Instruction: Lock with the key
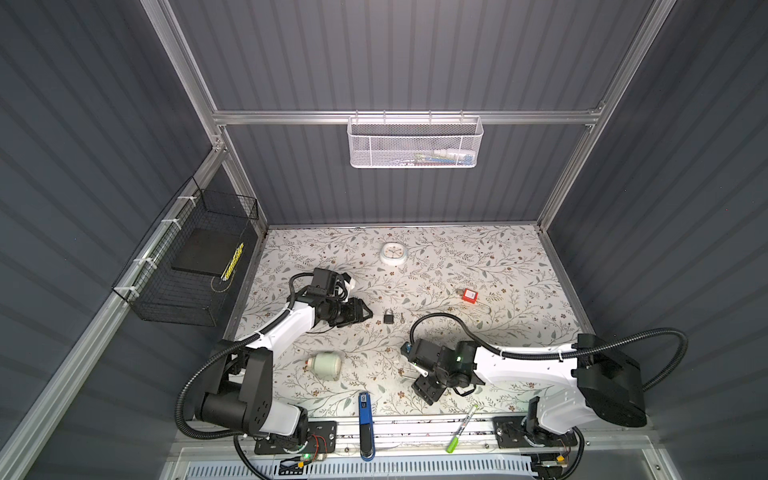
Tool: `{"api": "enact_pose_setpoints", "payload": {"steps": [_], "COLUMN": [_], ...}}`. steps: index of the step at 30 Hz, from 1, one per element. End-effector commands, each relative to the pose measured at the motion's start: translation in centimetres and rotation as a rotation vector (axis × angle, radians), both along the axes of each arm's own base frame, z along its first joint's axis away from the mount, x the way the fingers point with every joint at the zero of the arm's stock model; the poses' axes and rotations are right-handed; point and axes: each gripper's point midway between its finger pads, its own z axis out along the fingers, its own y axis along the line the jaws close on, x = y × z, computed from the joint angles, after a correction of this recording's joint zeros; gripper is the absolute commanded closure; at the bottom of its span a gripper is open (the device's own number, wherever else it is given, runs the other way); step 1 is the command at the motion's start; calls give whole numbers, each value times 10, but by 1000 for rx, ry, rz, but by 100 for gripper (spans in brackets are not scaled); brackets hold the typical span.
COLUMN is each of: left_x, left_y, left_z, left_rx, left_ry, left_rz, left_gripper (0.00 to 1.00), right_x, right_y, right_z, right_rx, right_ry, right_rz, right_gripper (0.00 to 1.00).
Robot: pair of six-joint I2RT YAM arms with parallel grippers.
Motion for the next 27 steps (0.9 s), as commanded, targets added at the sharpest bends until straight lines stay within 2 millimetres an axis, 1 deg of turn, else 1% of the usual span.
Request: {"api": "enact_pose_setpoints", "payload": {"steps": [1,3,6,9,13,18,21,27], "left_x": [-5,-7,-9,-12,-16,-18,-18,-18], "left_y": [0,0,1,2,2,0,-3,-9], "left_z": [6,6,6,6,2,0,4,13], "left_rx": [-2,-3,7,15,14,5,-12,-51], "left_ry": [-15,-13,-8,-7,-3,2,0,-2], "left_rz": [13,12,12,12,20,24,19,19], "left_gripper": [43,43,43,43,43,43,43,42], "right_x": [-5,-7,-12,-14,-19,-17,-17,-16], "right_y": [-8,-7,-5,-8,-15,-15,-14,-10], "right_z": [-3,-3,-3,-5,-8,-8,-12,-10], "right_rx": [-65,-82,-106,-133,-157,-167,-185,-175], "right_ry": [15,16,33,47,61,48,51,45], "right_rz": [7,33,82,105,127,129,139,174], "right_gripper": [33,36,37,38,42,47,51,59]}}
